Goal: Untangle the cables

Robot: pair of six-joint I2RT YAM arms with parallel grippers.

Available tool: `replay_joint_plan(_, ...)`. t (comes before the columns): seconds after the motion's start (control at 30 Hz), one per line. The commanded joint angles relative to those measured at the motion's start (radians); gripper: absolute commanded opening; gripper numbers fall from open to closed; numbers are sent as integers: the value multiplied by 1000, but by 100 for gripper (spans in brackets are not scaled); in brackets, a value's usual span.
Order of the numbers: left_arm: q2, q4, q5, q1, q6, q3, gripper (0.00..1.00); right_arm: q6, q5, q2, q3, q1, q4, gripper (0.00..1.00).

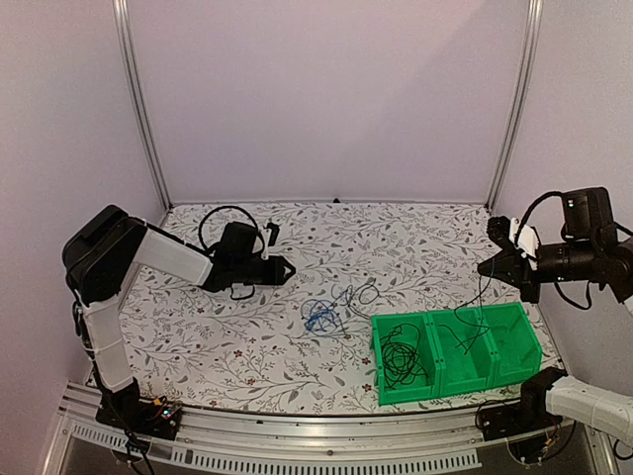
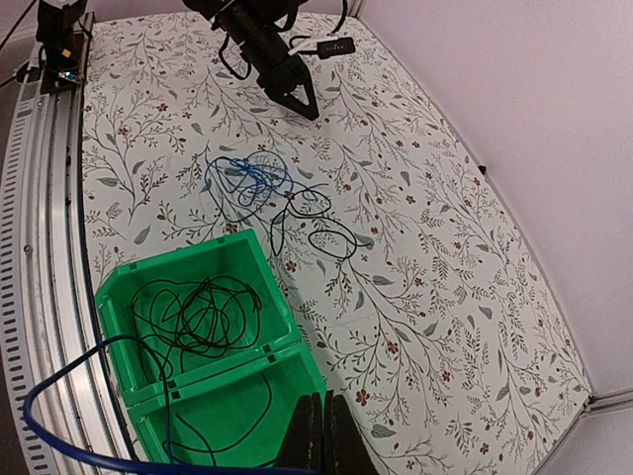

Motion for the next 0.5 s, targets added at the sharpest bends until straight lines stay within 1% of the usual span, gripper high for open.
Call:
replay_joint_plan(0.0, 11, 46, -5, 10, -15, -20, 32, -32, 45, -21, -7, -3, -98, 0)
replay_joint_plan(0.2, -8, 55, 12, 9, -23, -45, 33, -70, 47, -9, -118, -3, -113, 0)
replay_joint_plan(0.47, -86, 64, 22, 11, -45, -89, 33, -115, 81, 42, -263, -3, 0, 0)
